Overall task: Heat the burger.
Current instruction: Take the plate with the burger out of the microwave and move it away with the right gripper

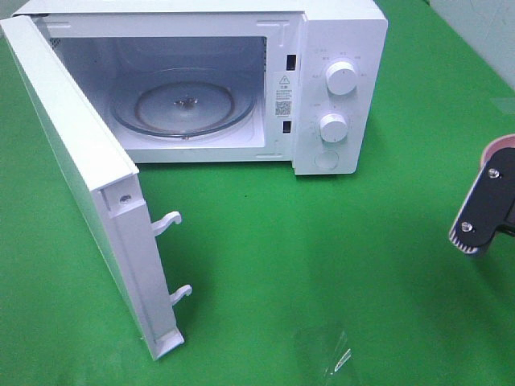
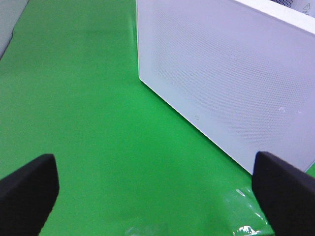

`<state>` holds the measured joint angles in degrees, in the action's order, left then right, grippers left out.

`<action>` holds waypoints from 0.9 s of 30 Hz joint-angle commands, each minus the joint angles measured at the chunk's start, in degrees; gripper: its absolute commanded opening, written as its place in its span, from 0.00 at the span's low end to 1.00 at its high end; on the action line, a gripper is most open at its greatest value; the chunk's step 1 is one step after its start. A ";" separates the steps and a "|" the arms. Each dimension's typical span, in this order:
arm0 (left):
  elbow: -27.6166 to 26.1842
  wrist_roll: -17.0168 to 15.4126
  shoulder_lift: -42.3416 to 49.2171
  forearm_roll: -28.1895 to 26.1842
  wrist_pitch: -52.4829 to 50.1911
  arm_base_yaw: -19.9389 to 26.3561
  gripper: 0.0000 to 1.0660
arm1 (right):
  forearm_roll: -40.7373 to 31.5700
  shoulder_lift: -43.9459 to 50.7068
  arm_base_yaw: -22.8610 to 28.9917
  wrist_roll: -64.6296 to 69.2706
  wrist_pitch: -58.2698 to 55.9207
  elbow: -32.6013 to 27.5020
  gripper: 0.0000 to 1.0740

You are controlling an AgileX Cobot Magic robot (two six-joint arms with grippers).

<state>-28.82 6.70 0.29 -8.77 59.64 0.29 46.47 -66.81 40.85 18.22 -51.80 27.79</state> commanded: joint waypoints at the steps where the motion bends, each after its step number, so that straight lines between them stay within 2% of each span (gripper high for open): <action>1: 0.00 -0.11 0.86 -0.17 -0.46 0.06 0.94 | 4.93 -4.98 -0.11 8.42 -4.01 0.57 0.00; 10: 0.00 -0.11 0.86 -0.17 -0.46 0.06 0.94 | 8.59 -13.06 -0.40 30.14 -3.44 0.57 0.00; 13: 0.00 -0.11 0.86 -0.17 -0.46 0.06 0.94 | 9.57 -15.76 -4.01 37.01 -1.72 0.57 0.00; 19: 0.00 -0.11 0.86 -0.17 -0.46 0.06 0.94 | 11.12 -18.62 -8.37 38.79 1.26 0.57 0.00; 20: 0.00 -0.11 0.86 -0.17 -0.46 0.06 0.94 | 11.57 -19.65 -10.37 39.59 2.46 0.57 0.00; 27: 0.00 -0.11 0.86 -0.17 -0.46 0.06 0.94 | 12.95 -23.78 -14.32 41.54 6.82 0.63 0.01</action>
<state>-28.82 6.70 0.29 -8.77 59.64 0.29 56.26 -90.64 26.93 59.30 -42.91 28.19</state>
